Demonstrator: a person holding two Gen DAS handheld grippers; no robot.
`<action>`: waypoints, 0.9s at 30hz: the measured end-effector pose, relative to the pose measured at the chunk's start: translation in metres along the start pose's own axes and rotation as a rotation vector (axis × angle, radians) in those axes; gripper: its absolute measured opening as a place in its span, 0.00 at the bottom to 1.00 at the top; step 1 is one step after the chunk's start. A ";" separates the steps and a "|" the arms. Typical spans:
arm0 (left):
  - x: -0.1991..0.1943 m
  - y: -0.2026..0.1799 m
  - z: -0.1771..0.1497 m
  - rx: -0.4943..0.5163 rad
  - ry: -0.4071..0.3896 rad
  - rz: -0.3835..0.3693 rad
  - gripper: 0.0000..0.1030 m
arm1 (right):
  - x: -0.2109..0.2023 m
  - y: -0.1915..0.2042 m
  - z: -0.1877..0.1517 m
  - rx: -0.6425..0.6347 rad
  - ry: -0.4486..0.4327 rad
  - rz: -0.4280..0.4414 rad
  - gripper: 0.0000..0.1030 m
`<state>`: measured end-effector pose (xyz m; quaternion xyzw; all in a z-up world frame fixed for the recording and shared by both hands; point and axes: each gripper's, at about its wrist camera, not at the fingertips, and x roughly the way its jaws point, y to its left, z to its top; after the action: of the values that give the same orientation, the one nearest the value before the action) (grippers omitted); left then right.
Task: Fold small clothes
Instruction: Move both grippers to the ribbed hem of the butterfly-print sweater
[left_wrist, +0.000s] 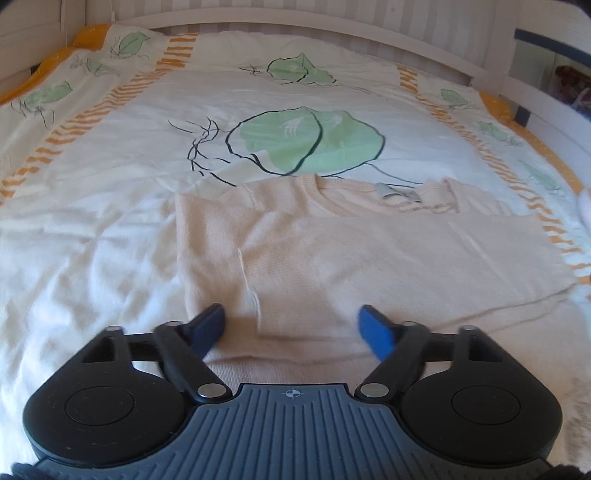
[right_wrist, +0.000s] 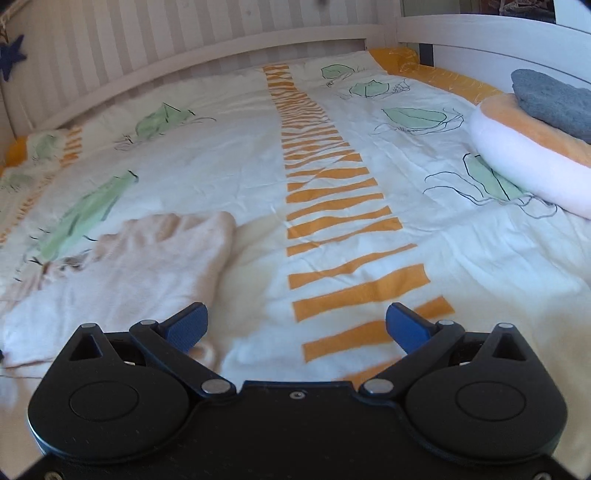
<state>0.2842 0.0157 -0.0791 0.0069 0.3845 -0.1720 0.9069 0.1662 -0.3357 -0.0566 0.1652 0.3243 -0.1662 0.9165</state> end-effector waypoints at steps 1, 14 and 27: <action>-0.010 -0.001 -0.004 -0.002 -0.008 -0.004 0.80 | -0.006 0.000 -0.003 0.007 0.011 0.022 0.99; -0.117 0.015 -0.061 -0.123 0.028 -0.018 0.91 | -0.082 0.012 -0.069 0.016 0.247 0.192 0.99; -0.151 0.011 -0.117 -0.063 0.158 -0.009 0.92 | -0.120 0.030 -0.111 -0.083 0.376 0.233 0.99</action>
<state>0.1089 0.0890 -0.0570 -0.0100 0.4600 -0.1629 0.8728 0.0303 -0.2397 -0.0540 0.1915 0.4748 -0.0122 0.8589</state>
